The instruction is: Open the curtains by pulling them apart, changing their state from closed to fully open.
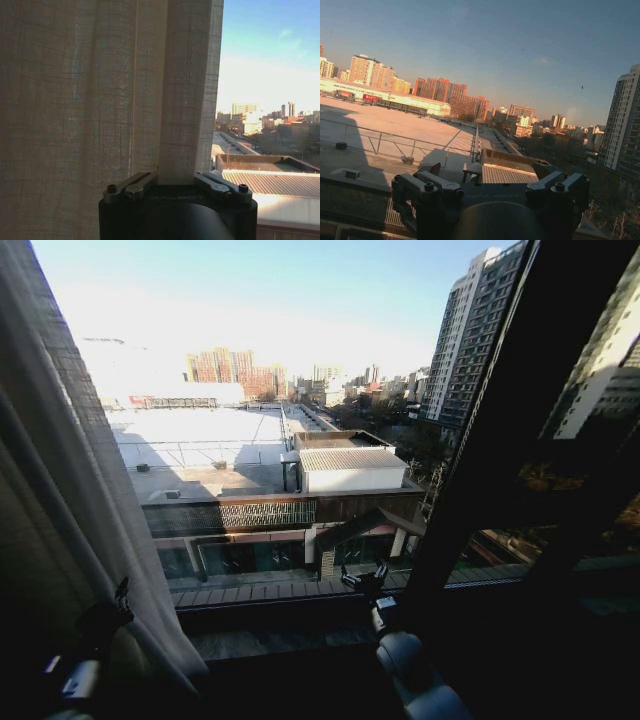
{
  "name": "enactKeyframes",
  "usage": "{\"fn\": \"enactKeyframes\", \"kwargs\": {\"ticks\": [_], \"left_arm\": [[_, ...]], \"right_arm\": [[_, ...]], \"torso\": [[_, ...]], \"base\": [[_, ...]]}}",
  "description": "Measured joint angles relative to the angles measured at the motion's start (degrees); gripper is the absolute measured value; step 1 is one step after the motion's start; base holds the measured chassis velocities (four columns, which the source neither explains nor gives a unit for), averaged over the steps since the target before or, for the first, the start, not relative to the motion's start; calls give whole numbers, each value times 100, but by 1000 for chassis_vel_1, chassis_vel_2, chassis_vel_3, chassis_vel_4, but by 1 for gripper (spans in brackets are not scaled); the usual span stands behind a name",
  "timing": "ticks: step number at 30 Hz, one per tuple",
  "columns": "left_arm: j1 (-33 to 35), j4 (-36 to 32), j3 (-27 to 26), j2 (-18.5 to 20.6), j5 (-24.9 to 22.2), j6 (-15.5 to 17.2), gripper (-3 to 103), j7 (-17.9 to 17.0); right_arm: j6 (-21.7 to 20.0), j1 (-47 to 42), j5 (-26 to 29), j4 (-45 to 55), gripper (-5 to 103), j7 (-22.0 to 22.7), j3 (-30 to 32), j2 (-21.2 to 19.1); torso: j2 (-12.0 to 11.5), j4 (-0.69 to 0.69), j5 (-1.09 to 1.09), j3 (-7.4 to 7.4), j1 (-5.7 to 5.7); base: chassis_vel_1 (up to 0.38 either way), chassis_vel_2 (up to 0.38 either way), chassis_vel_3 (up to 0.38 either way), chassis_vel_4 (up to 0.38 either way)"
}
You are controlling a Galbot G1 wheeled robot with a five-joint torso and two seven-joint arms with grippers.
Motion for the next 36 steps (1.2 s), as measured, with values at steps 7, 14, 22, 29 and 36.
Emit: {"fn": "enactKeyframes", "kwargs": {"ticks": [7, 14, 22, 29, 36], "left_arm": [[-14, 51, -9, 21, 0, -2, 0, 97], [-35, 121, 0, 35, 5, -69, 0, 137], [-39, 148, 7, 39, 13, -81, 0, 149], [-38, 158, 0, 59, 14, -85, 0, 154], [-52, 167, 4, 63, 14, -88, 0, 157]], "right_arm": [[0, 4, -3, 2, 100, -3, 1, 20], [0, 2, -6, -5, 100, -5, 1, 25], [-11, -30, -16, 7, 100, -5, 2, 16], [-28, -71, -20, 40, 100, -1, -14, 31], [-29, -85, -22, 54, 100, 2, 2, 23]], "torso": [[0, 1, 0, 0, 1], [0, 1, 0, 0, 0], [0, 0, 0, 0, 0], [0, 0, 0, 0, 0], [0, 1, 0, 0, 0]], "base": [[0, 0, 0, 0], [0, 0, 0, 0], [0, 0, 0, 0], [0, 0, 0, 0], [0, 0, 0, 0]]}}
